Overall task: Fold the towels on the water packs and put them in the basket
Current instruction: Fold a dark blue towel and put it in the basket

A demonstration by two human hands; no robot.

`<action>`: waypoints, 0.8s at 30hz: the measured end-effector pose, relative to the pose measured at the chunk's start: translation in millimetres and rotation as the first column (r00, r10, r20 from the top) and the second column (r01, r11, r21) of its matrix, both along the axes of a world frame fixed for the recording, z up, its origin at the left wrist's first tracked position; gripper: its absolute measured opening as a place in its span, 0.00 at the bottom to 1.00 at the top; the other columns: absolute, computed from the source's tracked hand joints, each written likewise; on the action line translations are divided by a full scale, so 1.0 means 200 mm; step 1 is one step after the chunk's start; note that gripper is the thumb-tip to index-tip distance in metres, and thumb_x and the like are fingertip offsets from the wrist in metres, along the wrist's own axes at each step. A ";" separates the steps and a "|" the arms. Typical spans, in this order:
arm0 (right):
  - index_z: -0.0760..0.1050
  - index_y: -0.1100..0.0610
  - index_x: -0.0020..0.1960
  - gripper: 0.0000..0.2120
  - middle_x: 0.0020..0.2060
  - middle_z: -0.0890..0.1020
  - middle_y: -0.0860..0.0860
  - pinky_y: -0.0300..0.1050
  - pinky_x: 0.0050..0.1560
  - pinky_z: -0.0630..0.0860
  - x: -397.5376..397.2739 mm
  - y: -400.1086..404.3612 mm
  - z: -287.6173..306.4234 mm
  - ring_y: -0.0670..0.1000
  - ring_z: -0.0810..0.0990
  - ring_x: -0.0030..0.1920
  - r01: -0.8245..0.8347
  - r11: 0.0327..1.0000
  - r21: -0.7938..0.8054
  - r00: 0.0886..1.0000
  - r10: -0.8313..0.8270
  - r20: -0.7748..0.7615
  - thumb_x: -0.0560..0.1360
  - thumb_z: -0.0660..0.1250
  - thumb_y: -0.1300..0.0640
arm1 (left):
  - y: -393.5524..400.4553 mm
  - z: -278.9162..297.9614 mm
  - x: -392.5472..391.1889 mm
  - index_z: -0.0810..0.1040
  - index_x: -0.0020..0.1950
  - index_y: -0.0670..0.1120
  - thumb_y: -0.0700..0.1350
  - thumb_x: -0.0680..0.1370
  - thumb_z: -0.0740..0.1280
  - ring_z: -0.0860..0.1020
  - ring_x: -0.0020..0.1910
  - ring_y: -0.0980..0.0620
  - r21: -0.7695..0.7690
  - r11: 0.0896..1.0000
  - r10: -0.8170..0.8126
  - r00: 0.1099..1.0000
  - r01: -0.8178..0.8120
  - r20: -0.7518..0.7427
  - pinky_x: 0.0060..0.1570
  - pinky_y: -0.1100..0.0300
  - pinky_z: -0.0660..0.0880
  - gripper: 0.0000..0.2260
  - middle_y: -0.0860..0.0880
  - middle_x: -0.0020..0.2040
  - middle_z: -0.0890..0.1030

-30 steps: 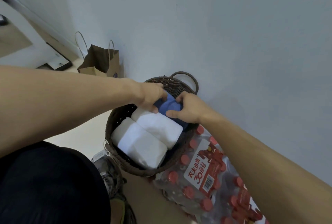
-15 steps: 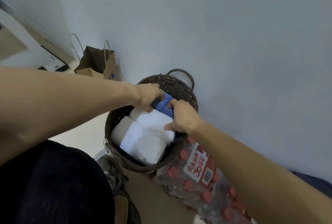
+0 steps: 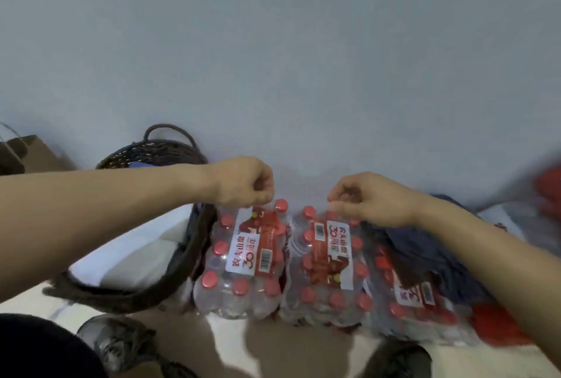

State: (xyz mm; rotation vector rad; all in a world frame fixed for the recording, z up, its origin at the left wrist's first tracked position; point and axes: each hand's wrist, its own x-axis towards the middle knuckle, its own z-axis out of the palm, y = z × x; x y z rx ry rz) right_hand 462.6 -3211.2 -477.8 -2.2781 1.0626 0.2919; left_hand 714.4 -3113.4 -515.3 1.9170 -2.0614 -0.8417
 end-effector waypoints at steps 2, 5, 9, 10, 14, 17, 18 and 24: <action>0.78 0.50 0.48 0.12 0.41 0.83 0.44 0.44 0.48 0.77 -0.26 -0.06 0.00 0.47 0.82 0.43 0.055 0.991 -0.123 0.994 -0.066 -0.090 0.78 0.64 0.42 | -0.06 -0.03 -0.26 0.74 0.37 0.50 0.50 0.78 0.65 0.77 0.36 0.51 0.046 0.983 -0.182 0.974 0.177 0.135 0.41 0.60 0.74 0.10 0.53 0.36 0.79; 0.79 0.53 0.45 0.14 0.44 0.84 0.50 0.44 0.47 0.73 -0.59 -0.16 -0.03 0.53 0.81 0.47 0.074 0.949 -0.306 0.955 -0.156 -0.252 0.78 0.65 0.43 | -0.18 -0.10 -0.63 0.76 0.40 0.45 0.51 0.80 0.63 0.78 0.43 0.42 0.052 0.952 -0.306 0.925 0.302 0.227 0.45 0.54 0.75 0.13 0.44 0.41 0.80; 0.80 0.59 0.47 0.14 0.48 0.84 0.57 0.47 0.51 0.77 -0.94 -0.23 -0.06 0.59 0.80 0.51 0.127 0.875 -0.468 0.874 -0.321 -0.364 0.74 0.69 0.47 | -0.34 -0.22 -1.12 0.78 0.52 0.42 0.49 0.79 0.65 0.77 0.52 0.42 -0.086 0.978 -0.193 0.980 0.190 -0.038 0.52 0.54 0.73 0.11 0.43 0.51 0.80; 0.80 0.59 0.49 0.15 0.49 0.83 0.57 0.47 0.52 0.77 -1.01 -0.23 -0.08 0.59 0.80 0.51 0.152 0.869 -0.470 0.862 -0.350 -0.368 0.72 0.71 0.47 | -0.36 -0.26 -1.23 0.77 0.57 0.42 0.49 0.79 0.66 0.77 0.55 0.43 -0.138 0.979 -0.166 0.980 0.150 -0.114 0.55 0.54 0.72 0.12 0.43 0.55 0.79; 0.71 0.54 0.64 0.29 0.58 0.75 0.57 0.51 0.59 0.75 -1.18 -0.21 -0.17 0.59 0.76 0.57 0.360 0.843 -0.400 0.834 -0.483 -0.266 0.68 0.75 0.48 | -0.44 -0.38 -1.55 0.72 0.70 0.47 0.47 0.79 0.66 0.71 0.65 0.45 -0.418 0.908 -0.074 0.974 -0.022 -0.213 0.64 0.48 0.69 0.19 0.46 0.68 0.71; 0.65 0.53 0.69 0.34 0.63 0.68 0.58 0.52 0.59 0.76 -1.25 -0.20 -0.26 0.62 0.77 0.57 0.413 0.796 -0.443 0.821 -0.536 -0.197 0.68 0.76 0.49 | -0.51 -0.46 -1.66 0.66 0.75 0.48 0.49 0.79 0.66 0.66 0.71 0.45 -0.327 0.945 -0.070 0.976 0.000 -0.204 0.69 0.47 0.65 0.24 0.46 0.74 0.66; 0.65 0.54 0.69 0.34 0.64 0.67 0.59 0.52 0.57 0.76 -1.26 -0.18 -0.29 0.63 0.77 0.56 0.422 0.780 -0.462 0.818 -0.547 -0.178 0.69 0.75 0.49 | -0.54 -0.48 -1.67 0.65 0.75 0.47 0.48 0.79 0.66 0.65 0.72 0.45 -0.241 0.970 -0.082 0.964 0.019 -0.253 0.71 0.49 0.63 0.25 0.45 0.74 0.65; 0.69 0.57 0.63 0.14 0.62 0.72 0.58 0.51 0.51 0.73 -1.19 -0.19 -0.43 0.61 0.75 0.59 0.292 0.774 -0.562 0.865 -0.464 -0.190 0.79 0.64 0.56 | -0.59 -0.53 -1.63 0.64 0.76 0.45 0.38 0.77 0.68 0.66 0.72 0.45 -0.205 0.973 -0.158 0.957 0.109 -0.242 0.72 0.57 0.61 0.28 0.45 0.73 0.66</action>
